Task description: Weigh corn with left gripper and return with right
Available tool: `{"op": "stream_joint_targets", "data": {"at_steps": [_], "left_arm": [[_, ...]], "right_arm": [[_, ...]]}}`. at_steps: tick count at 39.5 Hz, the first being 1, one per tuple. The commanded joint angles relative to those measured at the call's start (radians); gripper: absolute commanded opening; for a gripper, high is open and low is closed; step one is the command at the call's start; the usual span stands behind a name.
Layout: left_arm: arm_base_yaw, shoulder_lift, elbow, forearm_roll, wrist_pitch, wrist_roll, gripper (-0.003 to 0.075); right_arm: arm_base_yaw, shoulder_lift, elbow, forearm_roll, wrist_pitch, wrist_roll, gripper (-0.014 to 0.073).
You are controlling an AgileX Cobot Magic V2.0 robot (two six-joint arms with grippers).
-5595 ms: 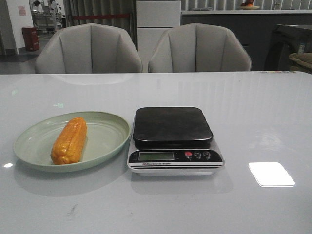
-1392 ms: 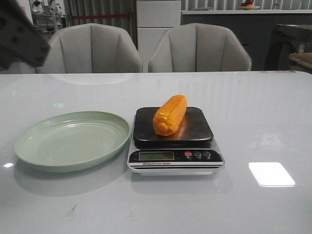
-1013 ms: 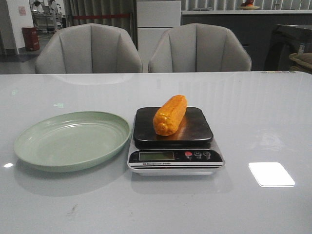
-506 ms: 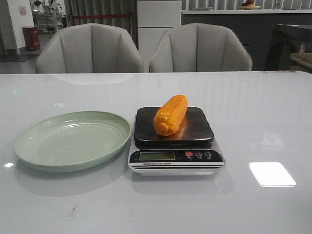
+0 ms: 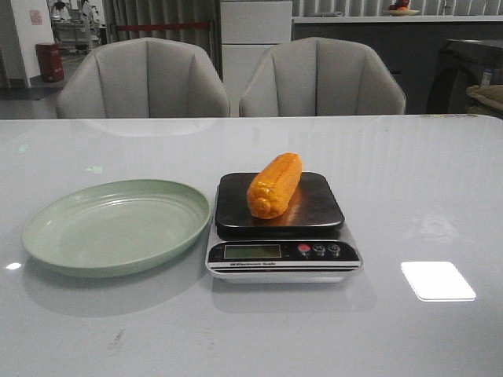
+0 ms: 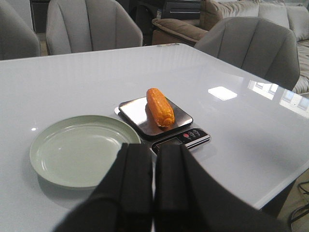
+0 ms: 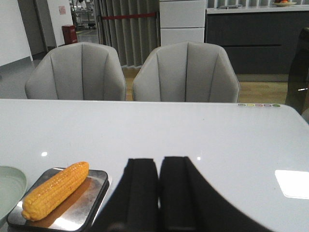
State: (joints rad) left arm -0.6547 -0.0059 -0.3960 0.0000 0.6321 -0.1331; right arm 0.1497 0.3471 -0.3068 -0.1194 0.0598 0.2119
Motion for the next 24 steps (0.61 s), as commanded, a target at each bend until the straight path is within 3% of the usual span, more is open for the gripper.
{"op": "stream_joint_targets", "data": {"at_steps": [1, 9, 13, 20, 24], "left_arm": [[0.002, 0.002, -0.024, -0.006, -0.069, 0.001, 0.0113], [0.002, 0.002, -0.024, -0.006, -0.069, 0.001, 0.0113], [0.002, 0.002, -0.024, -0.006, -0.069, 0.001, 0.0113], [0.002, 0.002, -0.024, -0.006, -0.069, 0.001, 0.0113], [0.002, 0.002, -0.024, -0.006, -0.069, 0.001, 0.0113]], "right_arm": [[-0.001, 0.023, -0.039, 0.011, -0.069, 0.006, 0.0159], [0.003, 0.026, -0.047, 0.05, 0.015, 0.025, 0.0183], [0.036, 0.044, -0.063, 0.05, 0.061, 0.025, 0.0302], [0.115, 0.125, -0.112, 0.05, 0.122, 0.024, 0.0601], [0.165, 0.193, -0.161, 0.05, 0.152, 0.024, 0.0601]]}}
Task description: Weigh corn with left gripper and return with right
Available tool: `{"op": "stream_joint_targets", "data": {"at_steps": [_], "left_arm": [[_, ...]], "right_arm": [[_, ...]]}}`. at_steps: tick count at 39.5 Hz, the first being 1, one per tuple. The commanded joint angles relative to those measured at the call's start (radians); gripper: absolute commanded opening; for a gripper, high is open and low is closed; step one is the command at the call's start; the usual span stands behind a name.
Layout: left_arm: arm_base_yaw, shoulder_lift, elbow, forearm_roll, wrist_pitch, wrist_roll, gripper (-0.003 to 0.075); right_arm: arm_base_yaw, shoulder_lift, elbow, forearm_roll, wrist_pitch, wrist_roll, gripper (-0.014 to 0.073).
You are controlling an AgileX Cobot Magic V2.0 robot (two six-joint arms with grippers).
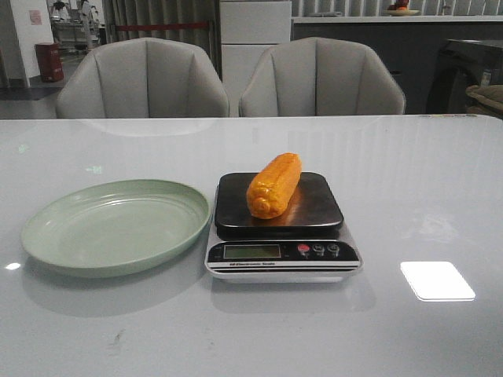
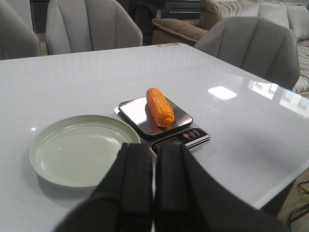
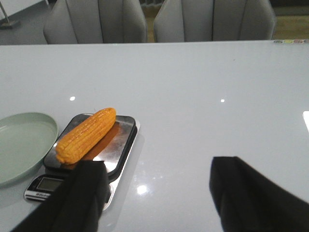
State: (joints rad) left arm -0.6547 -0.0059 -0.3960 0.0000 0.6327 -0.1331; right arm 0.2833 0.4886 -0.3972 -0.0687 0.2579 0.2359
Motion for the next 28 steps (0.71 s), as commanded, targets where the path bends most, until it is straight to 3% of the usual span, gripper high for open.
{"op": "stream_joint_targets", "data": {"at_steps": [1, 14, 28], "left_arm": [[0.002, 0.002, -0.024, -0.006, -0.069, 0.001, 0.0113], [0.002, 0.002, -0.024, -0.006, -0.069, 0.001, 0.0113], [0.002, 0.002, -0.024, -0.006, -0.069, 0.001, 0.0113]], "right_arm": [[0.044, 0.072, -0.087, -0.001, -0.034, 0.0, 0.06], [0.202, 0.449, -0.382, 0.069, 0.208, 0.01, 0.0597], [0.286, 0.878, -0.808, 0.069, 0.436, 0.163, 0.0597]]}}
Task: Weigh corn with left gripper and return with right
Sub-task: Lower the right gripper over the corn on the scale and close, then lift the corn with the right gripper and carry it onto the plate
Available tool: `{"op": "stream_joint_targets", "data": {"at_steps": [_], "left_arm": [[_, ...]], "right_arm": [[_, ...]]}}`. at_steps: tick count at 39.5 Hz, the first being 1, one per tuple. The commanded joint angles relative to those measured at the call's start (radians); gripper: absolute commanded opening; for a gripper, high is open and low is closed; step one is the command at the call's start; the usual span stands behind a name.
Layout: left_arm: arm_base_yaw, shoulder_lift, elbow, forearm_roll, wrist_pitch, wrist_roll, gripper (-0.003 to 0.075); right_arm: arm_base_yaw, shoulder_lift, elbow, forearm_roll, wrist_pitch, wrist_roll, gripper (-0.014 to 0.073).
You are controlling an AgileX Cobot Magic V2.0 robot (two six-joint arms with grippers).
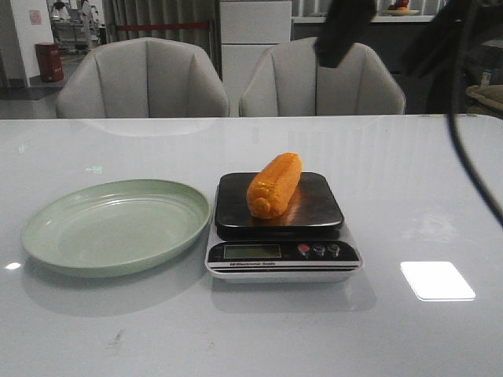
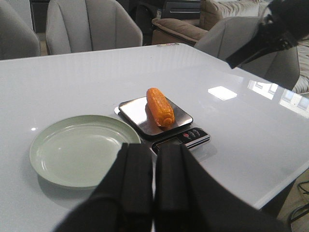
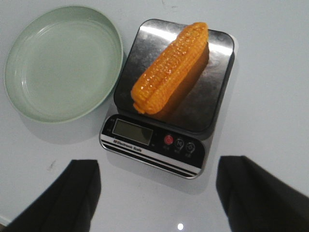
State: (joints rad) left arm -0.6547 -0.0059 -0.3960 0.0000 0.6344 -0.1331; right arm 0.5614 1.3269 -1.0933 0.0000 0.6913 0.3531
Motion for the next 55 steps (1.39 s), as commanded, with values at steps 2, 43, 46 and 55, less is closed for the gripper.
{"op": "stream_joint_targets", "data": {"at_steps": [2, 43, 46, 55], "left_arm": [[0.002, 0.002, -0.024, -0.006, -0.071, 0.001, 0.0113], [0.002, 0.0, -0.024, -0.006, -0.071, 0.001, 0.0113], [0.002, 0.0, -0.024, -0.006, -0.071, 0.001, 0.0113], [0.002, 0.0, -0.024, -0.006, -0.071, 0.001, 0.0113]], "right_arm": [[0.016, 0.092, -0.171, 0.0, 0.012, 0.079, 0.0597], [0.041, 0.679, -0.599, -0.109, 0.21, 0.469, 0.0325], [0.045, 0.687, -0.614, -0.104, 0.219, 0.467, 0.026], [0.085, 0.686, -0.708, -0.061, 0.238, 0.379, 0.0206]]}}
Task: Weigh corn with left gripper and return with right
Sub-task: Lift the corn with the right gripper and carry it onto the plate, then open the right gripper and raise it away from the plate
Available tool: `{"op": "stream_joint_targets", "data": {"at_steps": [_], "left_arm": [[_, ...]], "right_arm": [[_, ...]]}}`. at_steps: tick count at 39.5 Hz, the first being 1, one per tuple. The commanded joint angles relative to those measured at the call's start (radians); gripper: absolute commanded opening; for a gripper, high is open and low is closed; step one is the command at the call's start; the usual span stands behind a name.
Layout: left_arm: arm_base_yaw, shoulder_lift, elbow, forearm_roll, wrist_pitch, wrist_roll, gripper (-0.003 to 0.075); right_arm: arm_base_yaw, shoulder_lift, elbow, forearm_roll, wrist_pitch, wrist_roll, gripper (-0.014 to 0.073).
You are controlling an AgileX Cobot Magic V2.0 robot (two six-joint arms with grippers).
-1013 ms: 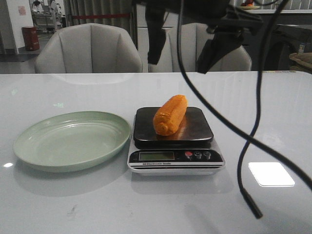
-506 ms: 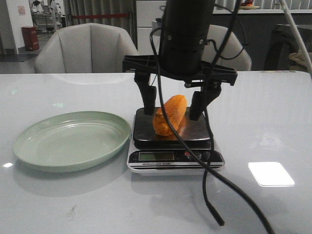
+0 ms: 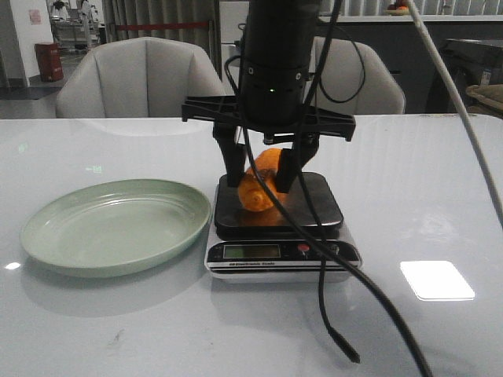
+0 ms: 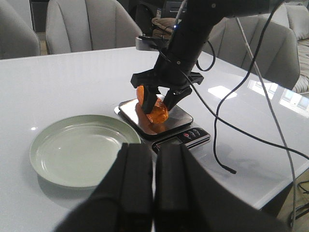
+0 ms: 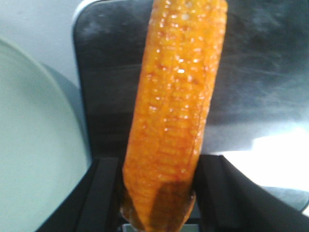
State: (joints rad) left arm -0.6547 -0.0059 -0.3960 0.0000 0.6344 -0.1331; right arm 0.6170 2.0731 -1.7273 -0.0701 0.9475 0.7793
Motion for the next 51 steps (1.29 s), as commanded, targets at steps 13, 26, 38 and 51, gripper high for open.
{"op": "stream_joint_targets", "data": {"at_steps": [13, 26, 38, 51], "left_arm": [[0.002, 0.0, -0.024, -0.006, -0.071, 0.001, 0.0113], [0.002, 0.0, -0.024, -0.006, -0.071, 0.001, 0.0113], [0.002, 0.0, -0.024, -0.006, -0.071, 0.001, 0.0113], [0.002, 0.0, -0.024, -0.006, -0.071, 0.001, 0.0113]], "right_arm": [[0.186, -0.029, -0.122, 0.016, -0.223, -0.066, 0.0209], [0.22, 0.07, -0.122, 0.07, -0.245, -0.066, 0.0482], [0.216, 0.053, -0.143, 0.031, -0.2, -0.077, 0.0568], [0.203, -0.138, -0.149, -0.124, -0.094, -0.242, 0.0566]]}}
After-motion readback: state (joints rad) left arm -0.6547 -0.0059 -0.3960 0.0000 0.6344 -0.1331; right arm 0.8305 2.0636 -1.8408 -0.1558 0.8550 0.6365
